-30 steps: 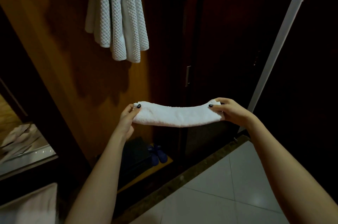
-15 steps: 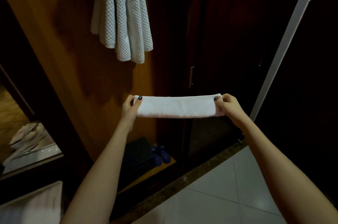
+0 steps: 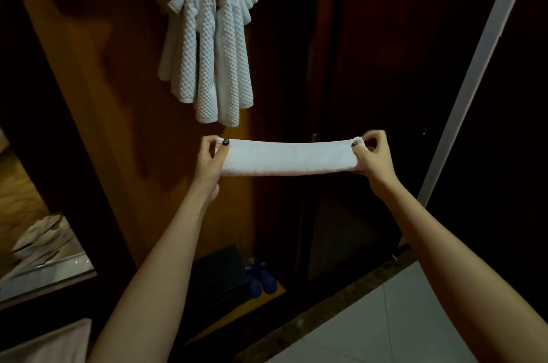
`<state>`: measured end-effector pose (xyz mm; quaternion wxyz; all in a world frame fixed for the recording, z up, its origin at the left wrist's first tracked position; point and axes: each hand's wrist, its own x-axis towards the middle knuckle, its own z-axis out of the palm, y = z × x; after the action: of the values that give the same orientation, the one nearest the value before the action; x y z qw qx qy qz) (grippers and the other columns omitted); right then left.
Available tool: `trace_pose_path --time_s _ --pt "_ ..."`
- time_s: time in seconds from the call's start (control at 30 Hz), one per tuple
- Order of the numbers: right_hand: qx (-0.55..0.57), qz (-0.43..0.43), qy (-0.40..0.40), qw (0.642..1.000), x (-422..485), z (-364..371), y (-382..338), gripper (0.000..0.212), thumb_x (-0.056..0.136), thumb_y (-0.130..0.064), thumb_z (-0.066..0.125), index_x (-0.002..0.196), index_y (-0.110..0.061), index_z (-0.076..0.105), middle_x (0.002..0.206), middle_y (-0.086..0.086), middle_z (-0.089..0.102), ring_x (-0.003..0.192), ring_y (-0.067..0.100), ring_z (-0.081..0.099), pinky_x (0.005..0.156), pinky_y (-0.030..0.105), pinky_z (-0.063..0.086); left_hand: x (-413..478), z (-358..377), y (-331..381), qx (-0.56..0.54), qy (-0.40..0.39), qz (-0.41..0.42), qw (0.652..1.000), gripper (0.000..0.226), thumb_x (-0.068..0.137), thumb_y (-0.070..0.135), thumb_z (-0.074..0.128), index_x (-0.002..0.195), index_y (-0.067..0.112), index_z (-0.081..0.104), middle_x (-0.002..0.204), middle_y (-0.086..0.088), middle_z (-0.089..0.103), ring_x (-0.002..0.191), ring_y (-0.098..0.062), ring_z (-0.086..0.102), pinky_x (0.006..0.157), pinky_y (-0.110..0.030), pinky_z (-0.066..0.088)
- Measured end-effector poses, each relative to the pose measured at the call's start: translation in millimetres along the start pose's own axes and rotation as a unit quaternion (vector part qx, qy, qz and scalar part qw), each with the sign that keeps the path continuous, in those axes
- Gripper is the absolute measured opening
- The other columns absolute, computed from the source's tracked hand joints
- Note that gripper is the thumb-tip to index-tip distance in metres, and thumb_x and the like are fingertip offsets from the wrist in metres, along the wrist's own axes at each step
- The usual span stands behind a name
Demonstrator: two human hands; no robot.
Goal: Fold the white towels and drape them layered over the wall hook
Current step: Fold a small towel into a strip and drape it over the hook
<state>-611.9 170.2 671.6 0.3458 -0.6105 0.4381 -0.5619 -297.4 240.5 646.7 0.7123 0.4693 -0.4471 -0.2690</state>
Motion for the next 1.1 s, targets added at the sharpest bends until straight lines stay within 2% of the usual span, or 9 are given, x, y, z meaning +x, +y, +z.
trace_pose_path --time_s 0.1,0.2,0.33,0.43,0.53,0.63,0.77,0.93,1.1 --pt "0.063 0.030 -0.037 0.997 21.1 -4.2 -21.4 0.049 0.093 -0.004 0.054 0.134 -0.031 0.051 0.089 0.006 0.058 0.072 0.017 0.059 0.057 0.026 0.055 18.2 -6.2 21.5 -0.070 -0.091 -0.026 0.993 0.037 0.097 0.016 0.056 0.127 0.036 0.053 0.129 0.008 0.056 0.110 -0.007 0.062 0.083 -0.023 0.055" --pt "0.082 0.030 -0.062 0.994 45.1 -4.9 -41.7 0.040 0.093 -0.003 0.053 0.126 -0.023 0.062 0.109 0.005 0.062 0.076 0.015 0.063 0.057 0.023 0.055 38.9 -10.1 45.7 -0.114 -0.149 -0.049 0.981 0.045 0.090 0.018 0.060 0.130 0.038 0.056 0.143 -0.004 0.051 0.121 -0.016 0.058 0.086 -0.026 0.056" --pt "0.079 0.042 -0.077 0.993 72.1 2.9 -64.2 0.034 0.091 -0.002 0.052 0.114 -0.022 0.068 0.114 0.004 0.064 0.081 0.016 0.064 0.055 0.022 0.053 62.3 -12.3 68.8 -0.097 -0.159 -0.028 0.982 0.052 0.090 0.020 0.060 0.135 0.044 0.048 0.148 0.006 0.041 0.127 -0.011 0.052 0.094 -0.024 0.052" --pt "0.079 0.036 -0.079 0.993 91.6 14.4 -80.1 0.028 0.091 -0.001 0.051 0.095 -0.017 0.073 0.107 0.005 0.068 0.082 0.017 0.063 0.054 0.022 0.053 81.1 -19.1 80.4 -0.096 -0.149 -0.025 0.984 0.043 0.097 0.011 0.052 0.129 0.039 0.056 0.144 0.006 0.046 0.124 -0.010 0.055 0.087 -0.022 0.054" --pt "0.091 0.027 -0.085 0.992 111.2 29.3 -92.8 0.030 0.092 -0.001 0.048 0.089 -0.017 0.073 0.103 0.002 0.067 0.083 0.014 0.062 0.053 0.021 0.052 98.9 -27.0 92.5 -0.087 -0.134 -0.027 0.987 0.034 0.098 0.005 0.049 0.117 0.028 0.067 0.125 0.000 0.063 0.103 -0.008 0.066 0.072 -0.023 0.057" --pt "0.100 0.013 -0.124 0.987 134.8 45.1 -100.4 0.028 0.093 -0.006 0.049 0.106 -0.018 0.071 0.116 0.001 0.062 0.097 0.014 0.060 0.064 0.026 0.052 119.7 -36.2 101.4 -0.062 -0.116 -0.014 0.991 0.030 0.098 0.004 0.048 0.109 0.023 0.068 0.104 0.003 0.069 0.086 -0.005 0.068 0.066 -0.021 0.057" --pt "0.135 0.007 -0.189 0.973 170.1 67.8 -108.5 0.035 0.091 -0.007 0.062 0.125 -0.014 0.062 0.129 0.001 0.052 0.110 0.019 0.059 0.071 0.031 0.058 156.2 -49.0 116.8 -0.013 -0.105 0.005 0.994 0.027 0.097 0.003 0.050 0.107 0.020 0.067 0.100 0.007 0.070 0.085 -0.004 0.067 0.066 -0.022 0.055" --pt "0.173 -0.031 -0.234 0.956 213.5 99.1 -126.3 0.041 0.088 0.009 0.056 0.122 -0.013 0.061 0.124 0.002 0.051 0.100 0.021 0.064 0.070 0.029 0.059 209.2 -62.4 144.6 0.016 -0.085 0.030 0.996 0.024 0.096 0.005 0.052 0.099 0.018 0.072 0.096 0.004 0.074 0.085 -0.008 0.067 0.066 -0.021 0.054" --pt "0.195 -0.029 -0.275 0.941 265.5 131.8 -146.3 0.038 0.088 0.013 0.052 0.114 -0.010 0.067 0.115 0.010 0.062 0.083 0.012 0.071 0.068 0.021 0.056 258.0 -70.9 169.4 -0.008 -0.096 0.067 0.993 0.028 0.081 0.011 0.066 0.108 0.018 0.068 0.099 0.005 0.072 0.084 -0.004 0.068 0.063 -0.018 0.055"
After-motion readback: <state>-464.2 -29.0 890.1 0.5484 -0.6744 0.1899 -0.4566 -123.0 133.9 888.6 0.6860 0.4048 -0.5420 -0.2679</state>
